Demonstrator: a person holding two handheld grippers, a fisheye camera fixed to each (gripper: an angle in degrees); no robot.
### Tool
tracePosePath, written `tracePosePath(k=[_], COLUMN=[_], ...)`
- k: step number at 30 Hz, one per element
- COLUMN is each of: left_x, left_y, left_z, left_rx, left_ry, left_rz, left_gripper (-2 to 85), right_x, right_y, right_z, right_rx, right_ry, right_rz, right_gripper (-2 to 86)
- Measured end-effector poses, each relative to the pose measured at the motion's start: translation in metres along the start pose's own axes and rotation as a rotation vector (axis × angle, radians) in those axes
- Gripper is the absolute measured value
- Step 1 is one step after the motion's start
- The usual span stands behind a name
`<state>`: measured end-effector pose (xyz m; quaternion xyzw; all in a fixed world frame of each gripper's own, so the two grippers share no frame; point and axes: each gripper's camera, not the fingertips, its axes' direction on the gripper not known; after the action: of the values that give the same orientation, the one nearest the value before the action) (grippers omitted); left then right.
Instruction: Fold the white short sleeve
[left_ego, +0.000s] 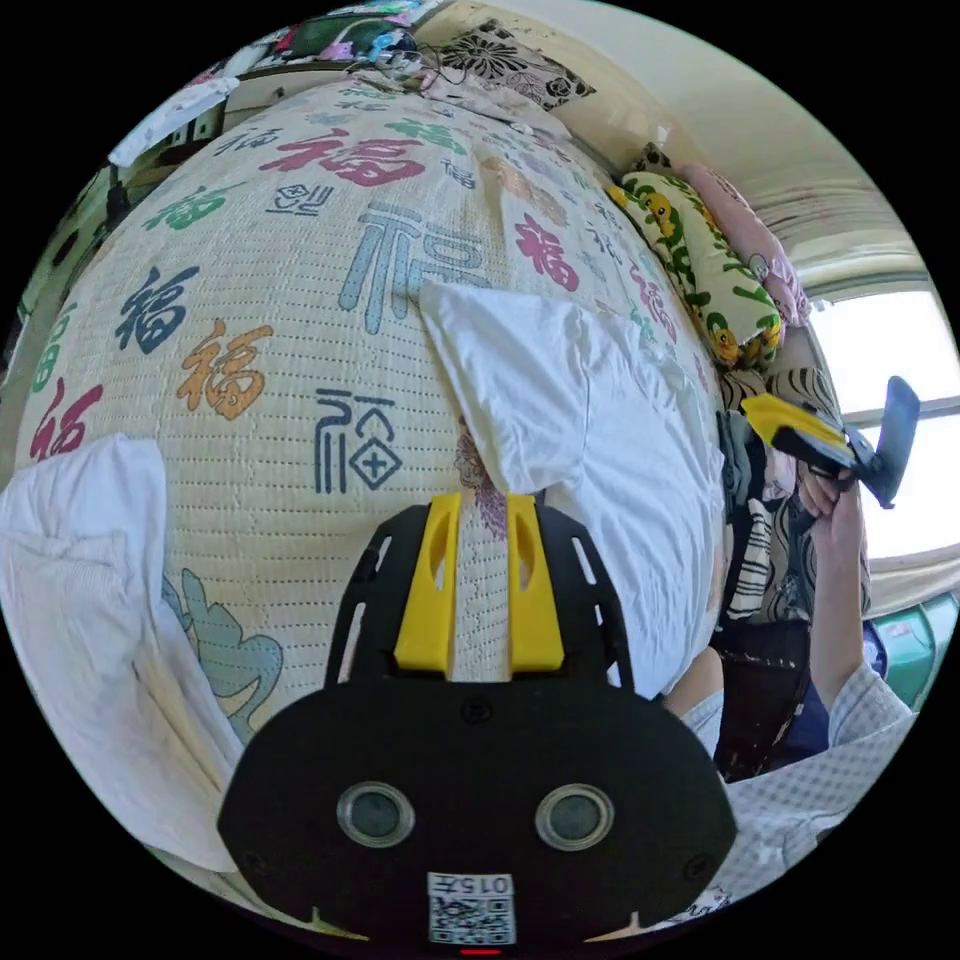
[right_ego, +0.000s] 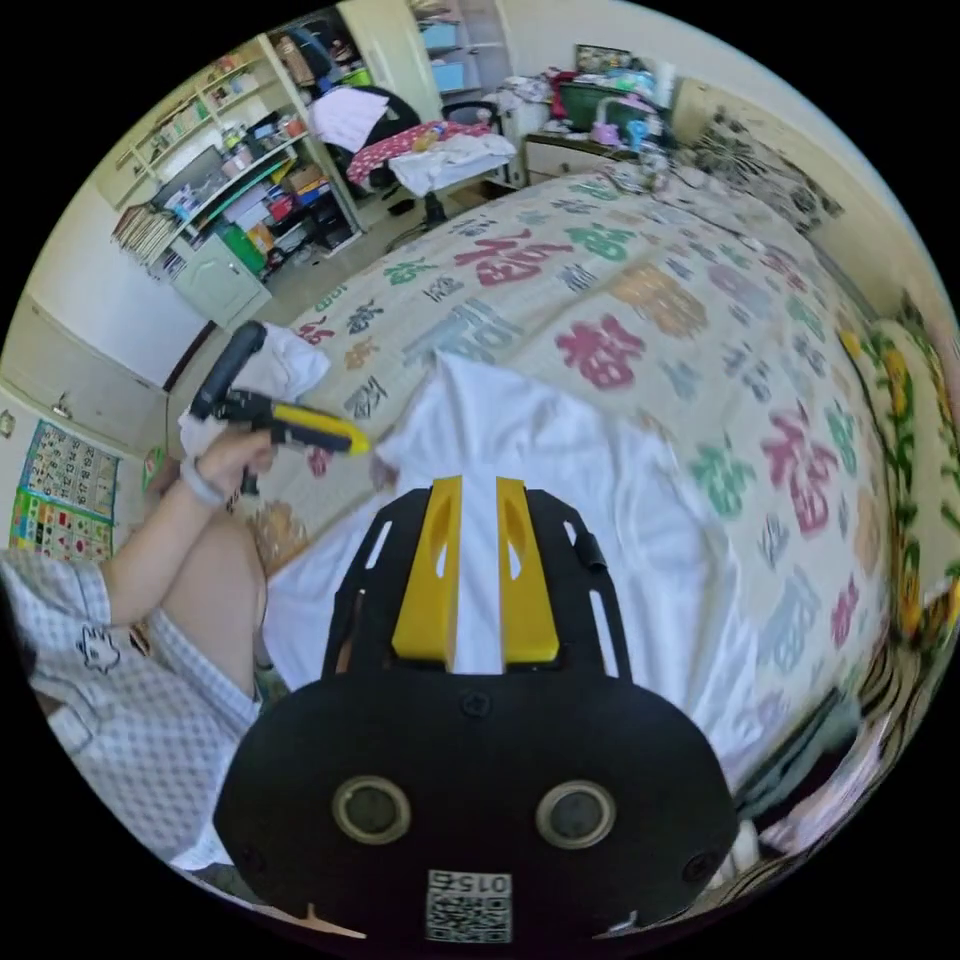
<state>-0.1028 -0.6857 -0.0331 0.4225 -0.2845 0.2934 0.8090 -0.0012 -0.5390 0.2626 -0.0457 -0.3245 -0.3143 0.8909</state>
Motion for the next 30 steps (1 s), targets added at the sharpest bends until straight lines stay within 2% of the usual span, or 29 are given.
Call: tracePosePath(k=[2, 3, 5, 6, 8, 11, 13, 14, 17, 20, 24, 30], left_x=[0.016, 0.022, 0.046, 0.052, 0.077, 0.091, 0.092, 0.092, 0.091, 0.092, 0.097, 0.097], left_y=[0.01, 0.014, 0.032, 0.038, 0.072, 0.12, 0.145, 0.155, 0.167, 0.178, 0.196, 0.202], left_z=[0.012, 0.016, 0.038, 0.044, 0.067, 0.103, 0.126, 0.135, 0.143, 0.159, 0.177, 0.222], left_rx=[-0.102, -0.138, -0.306, -0.347, -0.464, -0.589, -0.643, -0.614, -0.544, -0.584, -0.567, -0.606], left_ry=[-0.013, -0.024, -0.118, -0.145, -0.196, -0.232, -0.231, -0.248, -0.292, -0.225, -0.304, -0.364], left_rz=[0.09, 0.117, 0.202, 0.22, 0.296, 0.323, 0.309, 0.298, 0.255, 0.249, 0.283, 0.273], left_gripper=[7.9, 8.1, 9.2, 9.6, 10.2, 10.7, 10.7, 9.7, 5.4, 0.9, 0.4, 3.7], right_x=[0.027, 0.033, 0.051, 0.054, 0.062, 0.065, 0.066, 0.067, 0.073, 0.075, 0.074, 0.079], right_y=[0.118, 0.149, 0.269, 0.296, 0.389, 0.461, 0.479, 0.485, 0.49, 0.495, 0.511, 0.543], right_z=[-0.027, -0.031, -0.035, -0.033, -0.026, -0.015, -0.006, -0.001, -0.005, -0.017, -0.029, -0.04], right_rx=[-0.025, -0.042, -0.108, -0.125, -0.141, -0.112, -0.11, -0.109, -0.153, -0.152, -0.205, -0.119], right_ry=[0.036, 0.044, 0.06, 0.047, -0.076, -0.203, -0.272, -0.311, -0.259, -0.348, -0.257, -0.352], right_rz=[0.171, 0.221, 0.446, 0.5, 0.686, 0.816, 0.836, 0.836, 0.83, 0.759, 0.735, 0.79], right_gripper=[6.2, 6.3, 6.8, 7.1, 8.0, 8.5, 8.5, 8.3, 3.5, 0.5, -0.1, 0.0])
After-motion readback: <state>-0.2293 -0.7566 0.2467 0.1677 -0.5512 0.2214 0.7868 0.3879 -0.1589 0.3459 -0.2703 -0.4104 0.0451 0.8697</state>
